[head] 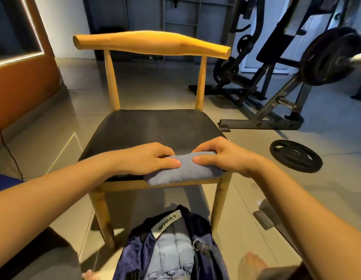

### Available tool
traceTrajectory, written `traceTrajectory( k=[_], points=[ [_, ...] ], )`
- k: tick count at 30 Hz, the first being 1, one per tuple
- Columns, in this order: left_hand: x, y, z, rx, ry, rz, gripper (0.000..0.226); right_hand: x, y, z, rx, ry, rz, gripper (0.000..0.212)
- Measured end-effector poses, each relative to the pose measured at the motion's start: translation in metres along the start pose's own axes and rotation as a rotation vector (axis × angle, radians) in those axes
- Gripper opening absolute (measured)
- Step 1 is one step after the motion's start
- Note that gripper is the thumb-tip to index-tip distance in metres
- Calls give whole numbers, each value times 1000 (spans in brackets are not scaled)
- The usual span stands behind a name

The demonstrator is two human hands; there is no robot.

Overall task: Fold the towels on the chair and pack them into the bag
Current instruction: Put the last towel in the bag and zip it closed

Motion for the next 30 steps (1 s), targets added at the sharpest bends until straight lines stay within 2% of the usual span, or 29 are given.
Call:
traceTrajectory(
  k=[2, 4, 8, 12, 15, 18, 22, 26, 28, 30],
  points=[
    [-8, -5, 13, 131, -162, -33, 41, -4, -14, 5, 32, 42, 3, 19],
    [-16, -11, 24, 195, -259, -73, 48, -6, -28, 9, 50, 98, 10, 21],
    [-40, -17, 37, 130, -374, -39, 33, -20, -48, 13, -11, 193, 61, 22],
    [-30, -28, 61, 85, -336, -149, 31, -44, -62, 21, -181, 245, 147, 24],
    [-19, -46, 91, 191, -363, -236, 31, -60, -76, 53, -133, 311, 250, 27],
    [-19, -69, 116, 286, -425, -266, 39, -64, -85, 74, -186, 289, 250, 27],
    [-20, -87, 129, 186, -528, -294, 33, -61, -98, 88, -287, 249, 221, 32],
    [-1, -96, 162, 117, -507, -325, 27, -73, -105, 112, -396, 171, 219, 42],
    [16, -97, 189, 136, -503, -360, 33, -85, -103, 132, -426, 166, 246, 47],
    [28, -98, 215, 226, -509, -383, 48, -104, -96, 148, -444, 157, 295, 48]
  ],
)
Point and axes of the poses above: each hand's wrist, its own y-axis towards the middle knuckle, its own z-axis out of the palm, x = y × z, the point moved 9 cm from there along y, towards the middle knuckle, and after that the axes turned 13 degrees about y, right-handed, at the moved point
